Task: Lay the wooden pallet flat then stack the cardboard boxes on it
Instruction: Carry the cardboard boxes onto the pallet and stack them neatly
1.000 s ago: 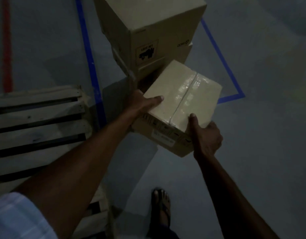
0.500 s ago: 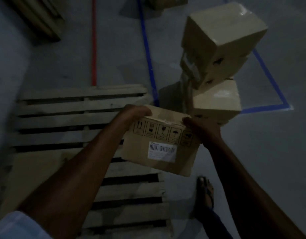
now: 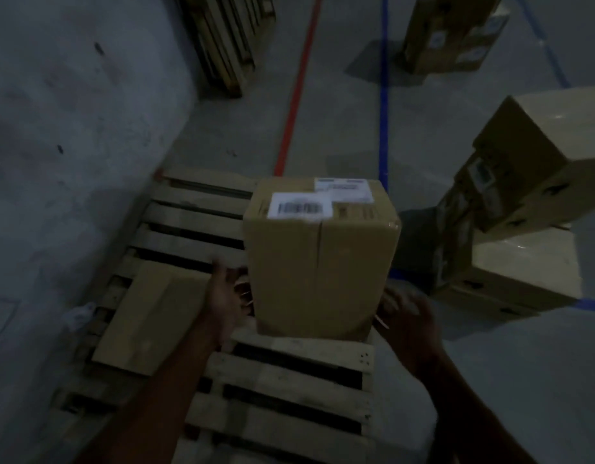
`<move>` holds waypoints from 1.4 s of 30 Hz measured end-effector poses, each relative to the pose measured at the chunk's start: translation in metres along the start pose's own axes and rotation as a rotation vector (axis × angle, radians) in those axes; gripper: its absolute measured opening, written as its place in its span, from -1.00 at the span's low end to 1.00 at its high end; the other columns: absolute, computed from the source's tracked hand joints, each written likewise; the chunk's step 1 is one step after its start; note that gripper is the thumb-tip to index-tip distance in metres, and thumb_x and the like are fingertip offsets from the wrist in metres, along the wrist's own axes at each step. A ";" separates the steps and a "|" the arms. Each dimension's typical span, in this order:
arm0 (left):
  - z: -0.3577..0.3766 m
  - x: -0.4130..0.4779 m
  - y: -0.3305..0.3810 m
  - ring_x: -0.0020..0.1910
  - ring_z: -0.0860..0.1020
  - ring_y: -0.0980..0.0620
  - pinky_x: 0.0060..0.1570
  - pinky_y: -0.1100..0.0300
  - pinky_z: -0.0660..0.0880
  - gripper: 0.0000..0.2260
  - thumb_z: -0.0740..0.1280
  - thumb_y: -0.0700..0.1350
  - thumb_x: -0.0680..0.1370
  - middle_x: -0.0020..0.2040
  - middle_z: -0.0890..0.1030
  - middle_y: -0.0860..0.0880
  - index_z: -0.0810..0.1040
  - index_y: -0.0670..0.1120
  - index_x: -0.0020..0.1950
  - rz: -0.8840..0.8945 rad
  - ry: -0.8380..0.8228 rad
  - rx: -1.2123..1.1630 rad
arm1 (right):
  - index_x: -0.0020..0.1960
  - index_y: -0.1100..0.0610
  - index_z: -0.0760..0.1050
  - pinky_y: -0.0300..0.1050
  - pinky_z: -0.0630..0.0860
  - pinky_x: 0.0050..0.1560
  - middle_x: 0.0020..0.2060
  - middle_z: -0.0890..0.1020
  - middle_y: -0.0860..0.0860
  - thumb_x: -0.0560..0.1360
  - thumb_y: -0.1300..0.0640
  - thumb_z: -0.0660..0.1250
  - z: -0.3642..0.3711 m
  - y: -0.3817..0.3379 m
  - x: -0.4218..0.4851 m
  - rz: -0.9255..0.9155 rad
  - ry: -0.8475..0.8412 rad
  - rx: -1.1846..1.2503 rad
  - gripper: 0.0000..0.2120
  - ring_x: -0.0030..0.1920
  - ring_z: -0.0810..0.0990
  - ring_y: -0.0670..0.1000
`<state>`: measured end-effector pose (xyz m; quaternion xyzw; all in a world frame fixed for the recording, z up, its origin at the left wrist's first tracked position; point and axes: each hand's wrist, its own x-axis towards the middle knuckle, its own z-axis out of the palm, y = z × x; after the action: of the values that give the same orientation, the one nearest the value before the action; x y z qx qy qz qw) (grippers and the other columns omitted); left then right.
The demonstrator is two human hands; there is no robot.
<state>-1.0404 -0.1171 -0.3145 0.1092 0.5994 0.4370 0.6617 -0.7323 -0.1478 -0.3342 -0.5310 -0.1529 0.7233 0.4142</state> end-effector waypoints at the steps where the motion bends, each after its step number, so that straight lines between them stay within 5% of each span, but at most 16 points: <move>1: 0.003 0.000 0.002 -0.07 0.67 -0.20 -0.11 0.00 0.62 -0.41 0.03 0.32 0.64 -0.05 0.70 -0.17 0.70 -0.05 0.00 -0.024 -0.027 -0.016 | 0.43 -0.05 0.43 0.19 0.34 0.43 0.34 0.58 0.01 0.46 -0.45 0.22 0.003 -0.009 0.004 0.036 -0.005 -0.023 -0.31 0.35 0.52 0.09; 3: 0.016 -0.001 0.003 -0.11 0.72 -0.13 -0.20 0.04 0.67 -0.44 0.04 0.23 0.69 -0.02 0.74 -0.15 0.76 -0.02 0.01 -0.037 -0.095 -0.060 | 0.49 -0.18 0.34 0.26 0.34 0.40 0.31 0.51 -0.07 0.39 -0.60 0.10 0.018 -0.021 0.016 0.069 0.017 -0.183 -0.20 0.33 0.47 0.08; 6: 0.022 0.009 -0.014 0.27 0.60 -0.20 0.20 -0.09 0.58 -0.50 0.18 0.26 0.63 0.35 0.59 -0.19 0.61 -0.03 0.36 0.016 -0.047 -0.092 | 0.28 -0.28 0.44 0.35 0.43 0.29 0.28 0.49 -0.05 0.28 -0.62 0.18 0.034 -0.016 0.024 0.047 0.072 -0.253 -0.30 0.25 0.48 0.10; 10: 0.014 0.014 -0.030 -0.02 0.71 -0.01 -0.19 0.19 0.64 -0.60 0.20 0.19 0.60 0.04 0.75 -0.05 0.72 -0.01 0.13 0.022 -0.189 -0.114 | 0.30 -0.22 0.48 0.17 0.55 0.11 0.29 0.56 -0.04 0.21 -0.57 0.34 0.017 0.001 0.020 -0.082 -0.029 -0.190 -0.24 0.24 0.56 0.06; 13: -0.003 0.008 -0.032 0.04 0.70 0.00 -0.04 0.17 0.63 -0.45 0.60 0.19 0.23 0.11 0.72 -0.07 0.73 -0.04 0.13 0.049 -0.307 -0.108 | 0.38 -0.02 0.45 0.13 0.55 0.23 0.22 0.64 -0.08 0.17 -0.43 0.54 -0.006 0.006 0.017 -0.141 -0.054 -0.221 -0.10 0.21 0.62 -0.02; 15: -0.021 0.007 -0.028 -0.06 0.71 -0.03 -0.14 0.17 0.65 -0.41 0.68 0.05 0.11 0.02 0.73 -0.10 0.71 -0.10 0.09 0.045 -0.326 -0.071 | 0.34 0.01 0.47 0.16 0.58 0.22 0.12 0.68 -0.16 0.43 -0.31 0.43 -0.021 0.003 0.012 -0.131 0.023 -0.258 -0.39 0.12 0.66 -0.09; 16: -0.027 0.005 -0.023 -0.10 0.70 -0.05 -0.19 0.15 0.64 -0.48 0.64 0.04 0.16 -0.03 0.73 -0.11 0.71 -0.10 0.07 0.036 -0.306 -0.040 | 0.34 0.02 0.50 0.16 0.60 0.20 0.15 0.68 -0.10 0.64 -0.21 0.20 -0.033 0.002 0.017 -0.075 -0.071 -0.172 -0.58 0.15 0.67 -0.03; 18: -0.022 0.000 -0.012 -0.08 0.67 -0.11 -0.12 0.09 0.57 -0.54 0.44 0.26 0.38 -0.04 0.72 -0.12 0.70 -0.06 0.07 -0.037 -0.209 -0.025 | 0.44 0.02 0.47 0.27 0.50 0.31 0.33 0.59 0.12 0.68 -0.26 -0.11 -0.035 -0.010 0.018 0.018 -0.102 0.003 -0.41 0.32 0.57 0.20; 20: -0.007 -0.001 -0.012 -0.04 0.68 -0.14 -0.08 0.07 0.59 -0.39 0.09 0.40 0.58 0.03 0.73 -0.14 0.67 -0.03 0.16 -0.071 -0.160 0.035 | 0.44 0.05 0.48 0.32 0.42 0.35 0.34 0.57 0.19 0.57 -0.43 -0.04 -0.012 -0.016 0.018 0.074 -0.105 -0.001 -0.26 0.34 0.54 0.27; 22: 0.014 -0.006 -0.023 -0.11 0.72 -0.06 -0.22 0.15 0.63 -0.41 -0.02 0.33 0.65 -0.03 0.75 -0.10 0.64 -0.04 0.16 -0.006 -0.097 0.144 | 0.40 0.10 0.50 0.27 0.52 0.23 0.27 0.62 0.20 0.53 -0.49 -0.05 0.010 -0.010 0.022 0.022 -0.077 -0.096 -0.19 0.27 0.60 0.25; 26: 0.013 -0.013 -0.042 -0.38 0.63 0.05 -0.36 0.23 0.49 -0.60 0.09 0.18 0.68 -0.30 0.68 -0.04 0.58 -0.03 -0.06 0.022 0.058 0.166 | 0.33 0.11 0.50 0.08 0.65 -0.12 0.08 0.70 0.18 0.61 -0.34 0.00 0.027 0.010 0.019 0.016 0.035 -0.209 -0.37 0.07 0.69 0.21; 28: 0.004 -0.012 -0.045 -0.30 0.57 0.03 -0.35 0.29 0.47 -0.70 0.13 0.10 0.70 -0.13 0.63 -0.11 0.53 -0.05 -0.01 0.005 0.124 0.263 | 0.12 0.05 0.51 0.01 0.57 -0.16 -0.02 0.67 0.18 0.65 -0.19 0.07 0.034 0.017 0.016 0.043 0.160 -0.300 -0.62 -0.06 0.65 0.17; 30: -0.001 -0.010 -0.052 -0.05 0.55 -0.05 -0.11 0.26 0.43 -0.83 0.16 -0.03 0.70 0.18 0.58 -0.23 0.47 -0.08 0.09 0.093 0.206 0.606 | -0.02 0.03 0.48 -0.01 0.51 -0.14 0.04 0.64 0.22 0.64 -0.11 0.14 0.044 0.032 0.017 0.026 0.281 -0.420 -0.74 -0.09 0.58 0.13; 33: 0.001 -0.013 -0.075 0.16 0.50 -0.24 0.00 0.06 0.37 -0.70 0.13 -0.05 0.59 0.15 0.55 -0.30 0.59 -0.17 0.03 0.390 0.429 1.016 | 0.17 0.05 0.56 -0.03 0.51 0.10 0.14 0.64 0.17 0.60 -0.15 0.20 0.051 0.070 0.017 -0.142 0.358 -0.758 -0.67 0.08 0.60 0.19; 36: -0.003 -0.027 -0.104 0.20 0.48 -0.31 0.14 -0.09 0.44 -0.65 0.20 0.08 0.49 0.21 0.53 -0.30 0.69 -0.09 -0.01 0.435 0.608 1.151 | 0.35 0.15 0.54 -0.17 0.37 0.03 0.19 0.64 0.20 0.69 0.07 0.15 0.062 0.105 0.005 -0.256 0.399 -1.027 -0.66 0.17 0.59 0.20; 42: -0.062 -0.014 -0.129 0.21 0.48 -0.32 0.17 -0.20 0.51 -0.66 0.37 0.18 0.34 0.26 0.46 -0.22 0.72 0.02 -0.04 0.392 0.534 1.089 | 0.27 0.21 0.62 0.00 0.57 0.08 0.14 0.68 0.24 0.66 0.12 0.21 0.068 0.172 0.013 -0.325 0.388 -0.969 -0.69 0.09 0.65 0.23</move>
<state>-1.0367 -0.2274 -0.4068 0.4248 0.8489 0.1946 0.2470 -0.8699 -0.2278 -0.4299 -0.7542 -0.4696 0.3854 0.2493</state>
